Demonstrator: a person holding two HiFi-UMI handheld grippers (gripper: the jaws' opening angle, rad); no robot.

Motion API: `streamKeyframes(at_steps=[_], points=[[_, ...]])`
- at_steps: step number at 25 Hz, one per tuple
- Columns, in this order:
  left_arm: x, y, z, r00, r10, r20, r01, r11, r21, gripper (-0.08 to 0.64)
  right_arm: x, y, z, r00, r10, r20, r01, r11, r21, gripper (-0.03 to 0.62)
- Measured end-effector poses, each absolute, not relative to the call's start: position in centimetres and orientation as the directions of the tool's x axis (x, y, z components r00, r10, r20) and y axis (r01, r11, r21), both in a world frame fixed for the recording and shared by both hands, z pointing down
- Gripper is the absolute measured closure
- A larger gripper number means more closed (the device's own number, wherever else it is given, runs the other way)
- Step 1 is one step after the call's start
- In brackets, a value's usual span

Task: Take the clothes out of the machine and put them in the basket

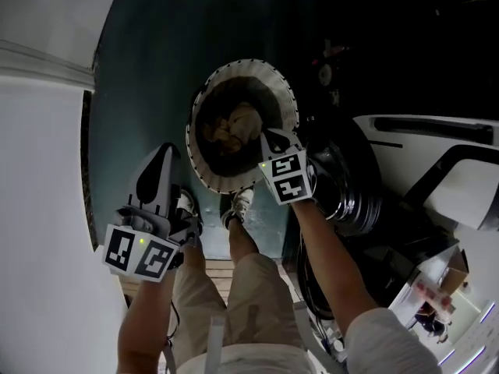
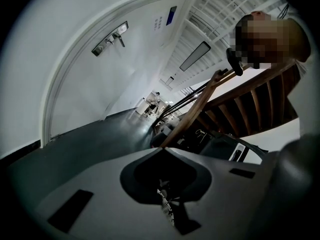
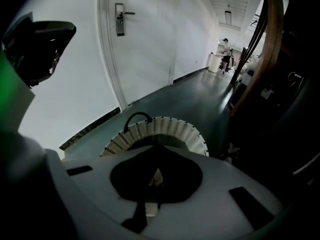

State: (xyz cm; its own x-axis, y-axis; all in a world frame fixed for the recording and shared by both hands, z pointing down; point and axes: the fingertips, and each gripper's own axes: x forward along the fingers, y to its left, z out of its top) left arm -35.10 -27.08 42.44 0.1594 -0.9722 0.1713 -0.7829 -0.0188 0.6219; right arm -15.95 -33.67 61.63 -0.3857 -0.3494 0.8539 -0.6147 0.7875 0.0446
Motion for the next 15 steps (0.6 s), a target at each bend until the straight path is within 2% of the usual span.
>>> streamKeyframes(at_steps=[15], points=[[-35.1,-24.7,28.5,0.176,-0.980,0.094,-0.794,-0.085,0.602,0.546,-16.9,-33.9,36.8,-0.503,-0.550,0.667,-0.608,0.774,0.179,0.580]])
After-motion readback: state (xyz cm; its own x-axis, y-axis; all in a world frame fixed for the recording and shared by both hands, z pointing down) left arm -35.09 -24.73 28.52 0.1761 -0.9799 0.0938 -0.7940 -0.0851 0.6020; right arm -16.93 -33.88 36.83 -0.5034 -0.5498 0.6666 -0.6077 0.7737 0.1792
